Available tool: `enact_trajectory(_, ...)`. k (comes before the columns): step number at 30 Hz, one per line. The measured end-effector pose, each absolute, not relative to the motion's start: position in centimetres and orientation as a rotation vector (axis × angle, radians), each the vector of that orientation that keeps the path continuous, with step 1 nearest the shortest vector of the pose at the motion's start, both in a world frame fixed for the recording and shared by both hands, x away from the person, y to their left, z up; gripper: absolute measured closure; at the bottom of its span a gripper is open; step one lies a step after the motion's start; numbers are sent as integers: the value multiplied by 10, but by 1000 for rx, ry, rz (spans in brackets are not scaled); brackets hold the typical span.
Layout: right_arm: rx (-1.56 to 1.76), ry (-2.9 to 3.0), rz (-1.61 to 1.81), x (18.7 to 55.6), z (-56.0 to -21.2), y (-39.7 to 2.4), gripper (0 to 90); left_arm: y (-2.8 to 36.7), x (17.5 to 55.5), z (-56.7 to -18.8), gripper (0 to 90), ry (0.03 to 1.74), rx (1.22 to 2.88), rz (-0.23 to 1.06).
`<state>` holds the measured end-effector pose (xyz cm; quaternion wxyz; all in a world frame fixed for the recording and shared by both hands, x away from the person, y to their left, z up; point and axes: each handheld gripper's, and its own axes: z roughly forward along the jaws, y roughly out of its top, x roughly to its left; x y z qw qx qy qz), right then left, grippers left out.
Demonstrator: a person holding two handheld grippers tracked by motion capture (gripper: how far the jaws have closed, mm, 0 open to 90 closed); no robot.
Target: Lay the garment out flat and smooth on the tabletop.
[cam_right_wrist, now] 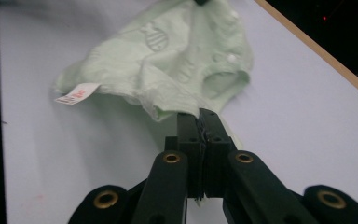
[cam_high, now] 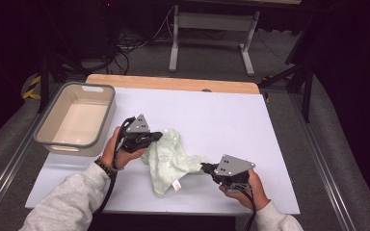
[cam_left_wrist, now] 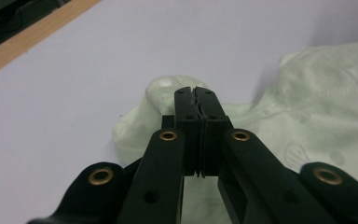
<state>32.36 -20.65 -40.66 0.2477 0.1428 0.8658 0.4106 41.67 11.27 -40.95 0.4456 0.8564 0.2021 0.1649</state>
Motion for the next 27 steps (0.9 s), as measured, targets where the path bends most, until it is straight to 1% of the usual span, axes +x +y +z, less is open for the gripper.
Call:
enact_trajectory(2, 421, 2370, 1090, 328, -411, -209, 891, 113, 412, -415, 891, 508, 2127, 401)
enact_trajectory(3, 429, 2380, 1073, 329, -414, -210, 891, 113, 405, -426, 891, 505, 2149, 385)
enact_trajectory(7, 445, 2431, 992, 333, -429, -212, 887, 114, 396, -444, 876, 488, 2169, 340)
enact_trajectory(9, 457, 2455, 963, 332, -436, -213, 874, 113, 394, -448, 846, 473, 2184, 356)
enact_trajectory(11, 471, 2486, 959, 330, -443, -215, 867, 116, 395, -449, 830, 478, 2170, 326)
enact_trajectory(13, 478, 2503, 953, 327, -448, -217, 851, 119, 396, -448, 794, 478, 2148, 309)
enact_trajectory(15, 489, 2511, 954, 325, -450, -219, 813, 124, 398, -446, 772, 482, 2102, 300)
enact_trajectory(18, 518, 2507, 1005, 321, -449, -224, 762, 135, 398, -438, 723, 504, 2002, 364)
enact_trajectory(19, 518, 2507, 1005, 321, -449, -224, 762, 135, 398, -438, 706, 504, 2002, 364)
enact_trajectory(20, 521, 2498, 1012, 320, -448, -225, 737, 140, 398, -433, 706, 525, 1951, 386)
enact_trajectory(21, 544, 2463, 1036, 318, -445, -228, 675, 147, 399, -426, 649, 547, 1913, 420)
enact_trajectory(22, 553, 2452, 1057, 317, -443, -230, 657, 150, 400, -423, 619, 558, 1896, 431)
enact_trajectory(24, 589, 2412, 1098, 317, -439, -235, 591, 155, 404, -419, 590, 591, 1878, 447)
enact_trajectory(25, 618, 2389, 1114, 317, -437, -237, 591, 156, 407, -419, 573, 601, 1882, 449)
enact_trajectory(26, 638, 2372, 1133, 317, -436, -238, 585, 155, 410, -419, 536, 603, 1893, 464)
enact_trajectory(27, 664, 2350, 1146, 318, -436, -238, 566, 153, 413, -421, 521, 599, 1911, 478)
